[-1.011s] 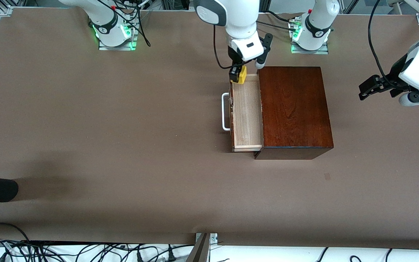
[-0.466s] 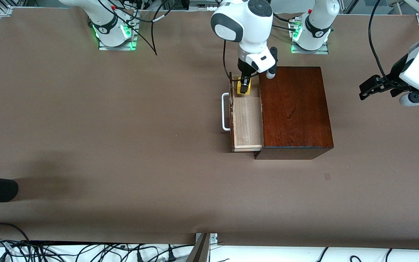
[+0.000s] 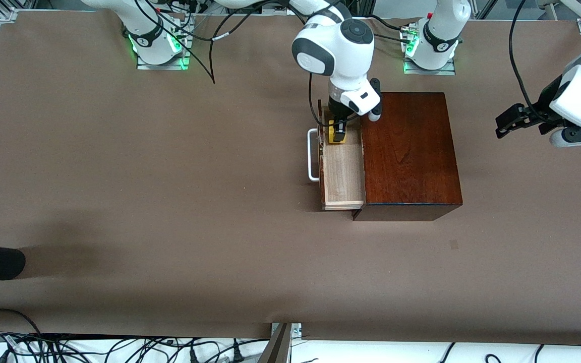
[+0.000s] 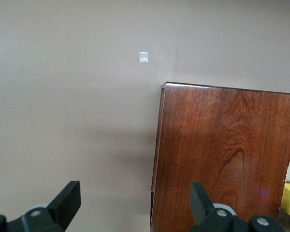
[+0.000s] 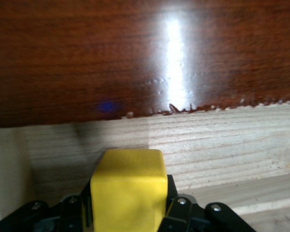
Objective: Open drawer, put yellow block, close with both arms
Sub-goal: 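Lower the yellow block into the drawer and open the right gripper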
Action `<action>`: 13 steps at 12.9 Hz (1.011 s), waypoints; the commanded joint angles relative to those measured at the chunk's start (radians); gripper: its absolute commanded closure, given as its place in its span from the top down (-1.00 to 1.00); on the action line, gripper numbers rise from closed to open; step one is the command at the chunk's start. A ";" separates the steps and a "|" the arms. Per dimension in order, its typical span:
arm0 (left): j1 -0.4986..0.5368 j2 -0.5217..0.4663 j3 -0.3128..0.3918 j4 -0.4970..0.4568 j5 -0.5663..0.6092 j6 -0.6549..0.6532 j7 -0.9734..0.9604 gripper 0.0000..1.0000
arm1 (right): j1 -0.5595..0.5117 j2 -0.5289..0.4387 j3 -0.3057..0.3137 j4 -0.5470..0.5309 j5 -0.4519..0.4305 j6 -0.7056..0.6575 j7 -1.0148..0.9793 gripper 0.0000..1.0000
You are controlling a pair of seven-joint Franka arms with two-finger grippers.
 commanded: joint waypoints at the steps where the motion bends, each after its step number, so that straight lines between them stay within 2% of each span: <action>1: 0.006 0.004 -0.005 0.016 -0.017 -0.020 0.024 1.00 | -0.006 0.034 0.004 0.038 -0.014 0.002 -0.047 -1.00; 8: 0.005 0.004 -0.005 0.016 -0.017 -0.026 0.020 1.00 | -0.017 0.070 0.000 0.032 -0.015 0.039 -0.075 -1.00; 10: 0.003 0.004 -0.005 0.017 -0.017 -0.026 0.018 1.00 | -0.028 0.060 0.000 0.035 -0.012 0.028 -0.075 0.99; 13: 0.003 0.004 -0.005 0.017 -0.017 -0.026 0.018 1.00 | -0.038 0.036 -0.002 0.038 0.002 0.008 -0.066 1.00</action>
